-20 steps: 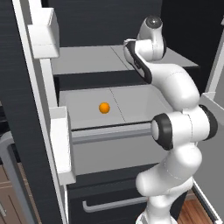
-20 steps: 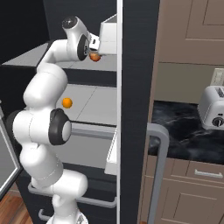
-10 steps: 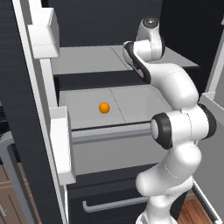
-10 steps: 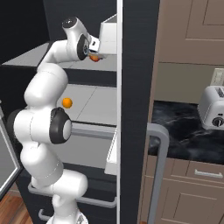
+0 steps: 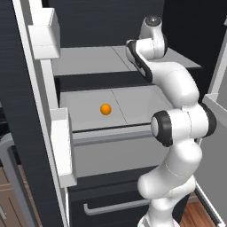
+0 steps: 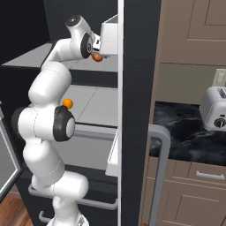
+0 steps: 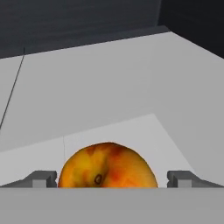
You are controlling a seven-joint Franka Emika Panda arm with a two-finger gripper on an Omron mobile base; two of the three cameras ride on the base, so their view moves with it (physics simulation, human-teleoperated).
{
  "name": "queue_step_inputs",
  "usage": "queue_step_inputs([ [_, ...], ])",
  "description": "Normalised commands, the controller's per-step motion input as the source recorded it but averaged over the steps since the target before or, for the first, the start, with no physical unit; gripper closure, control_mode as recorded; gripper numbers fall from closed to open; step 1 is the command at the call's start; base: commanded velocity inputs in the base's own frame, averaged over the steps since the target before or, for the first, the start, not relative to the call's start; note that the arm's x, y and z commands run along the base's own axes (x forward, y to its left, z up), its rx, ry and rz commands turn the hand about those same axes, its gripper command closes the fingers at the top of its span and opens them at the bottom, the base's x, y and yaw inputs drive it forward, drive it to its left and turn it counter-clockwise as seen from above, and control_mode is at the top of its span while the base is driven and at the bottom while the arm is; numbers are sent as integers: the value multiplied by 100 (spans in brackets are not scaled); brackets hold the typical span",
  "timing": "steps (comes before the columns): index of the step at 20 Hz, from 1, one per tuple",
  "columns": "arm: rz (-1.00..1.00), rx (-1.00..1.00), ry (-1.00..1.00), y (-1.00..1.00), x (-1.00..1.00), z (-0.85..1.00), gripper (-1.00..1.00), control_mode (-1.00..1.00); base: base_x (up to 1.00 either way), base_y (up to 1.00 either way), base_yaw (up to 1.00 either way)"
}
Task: Retrieve the peach and orange from the fridge and place them into the bowl on the dining table.
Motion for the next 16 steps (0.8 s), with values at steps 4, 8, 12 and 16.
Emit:
queue_step_inputs([
  [4,-1,0,9,0,-9,-64,-100,-100,0,0,0],
  [8,-2,0,7,0,-3,-57,-100,-100,0,0,0],
  [12,-4,0,1,0,4,-32,100,-100,0,0,0],
  [16,-4,0,3,0,8,-29,100,-100,0,0,0],
])
